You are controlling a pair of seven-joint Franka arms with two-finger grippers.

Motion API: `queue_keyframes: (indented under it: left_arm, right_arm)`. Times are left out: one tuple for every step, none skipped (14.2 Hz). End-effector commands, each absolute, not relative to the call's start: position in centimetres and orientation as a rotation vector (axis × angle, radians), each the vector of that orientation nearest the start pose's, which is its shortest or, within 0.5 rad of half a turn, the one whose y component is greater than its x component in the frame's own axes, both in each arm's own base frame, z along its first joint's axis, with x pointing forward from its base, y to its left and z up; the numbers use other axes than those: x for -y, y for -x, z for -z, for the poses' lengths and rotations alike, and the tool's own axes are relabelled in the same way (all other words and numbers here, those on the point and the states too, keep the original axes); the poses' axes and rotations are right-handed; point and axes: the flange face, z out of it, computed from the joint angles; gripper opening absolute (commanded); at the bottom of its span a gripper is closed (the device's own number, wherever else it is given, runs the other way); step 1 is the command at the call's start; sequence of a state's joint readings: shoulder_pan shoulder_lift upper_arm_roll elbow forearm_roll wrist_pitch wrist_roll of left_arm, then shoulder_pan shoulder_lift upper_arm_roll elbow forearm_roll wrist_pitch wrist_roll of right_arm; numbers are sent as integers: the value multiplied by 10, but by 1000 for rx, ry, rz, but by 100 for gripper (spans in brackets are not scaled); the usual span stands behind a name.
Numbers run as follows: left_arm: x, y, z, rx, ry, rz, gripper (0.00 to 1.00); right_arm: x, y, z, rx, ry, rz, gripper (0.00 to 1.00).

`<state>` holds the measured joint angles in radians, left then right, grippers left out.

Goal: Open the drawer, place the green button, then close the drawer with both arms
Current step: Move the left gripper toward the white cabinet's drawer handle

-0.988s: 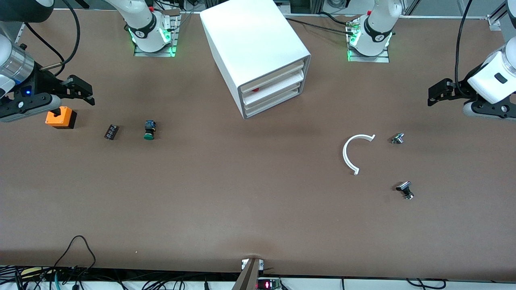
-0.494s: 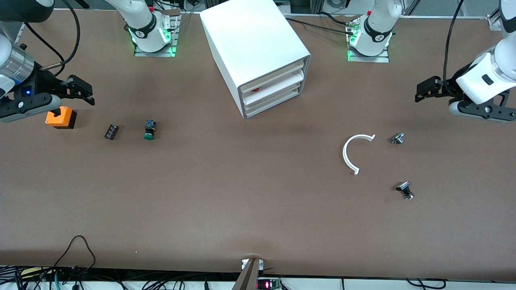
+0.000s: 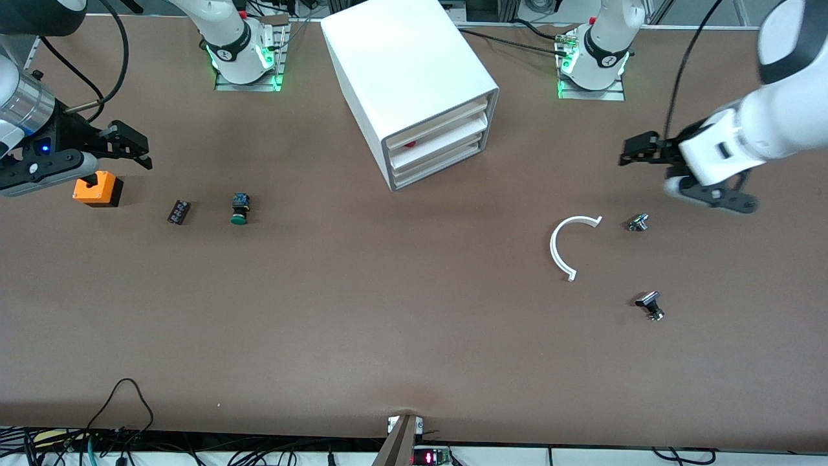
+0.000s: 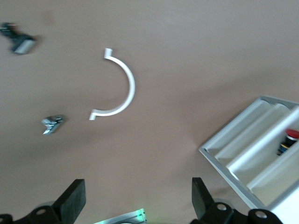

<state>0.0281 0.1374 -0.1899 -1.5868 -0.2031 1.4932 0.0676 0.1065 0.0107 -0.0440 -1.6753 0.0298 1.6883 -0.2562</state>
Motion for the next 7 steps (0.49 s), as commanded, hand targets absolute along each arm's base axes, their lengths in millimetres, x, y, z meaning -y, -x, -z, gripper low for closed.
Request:
queue_keyframes:
  left_arm:
    - [133, -575, -520, -398, 3404, -476, 100]
    - [139, -579, -515, -396, 3456, -478, 100]
    - [147, -583, -510, -418, 3495, -468, 100]
    - [162, -585, -501, -453, 3506, -475, 100]
    - [177, -587, -489, -476, 3519, -498, 100]
    - [192, -589, -476, -495, 3542, -530, 100]
    - [199, -592, -461, -505, 3566, -578, 100]
  right_arm:
    - [-38, -565, -585, 503, 3083, -2, 100]
    - [-38, -565, -585, 503, 3083, -2, 100]
    - [-38, -565, -585, 503, 3083, -2, 100]
    - [-38, -565, -585, 503, 3083, -2, 100]
    - [-38, -565, -585, 503, 3083, -2, 100]
    - [-38, -565, -585, 503, 3083, -2, 100]
    - [-38, -565, -585, 503, 3083, -2, 100]
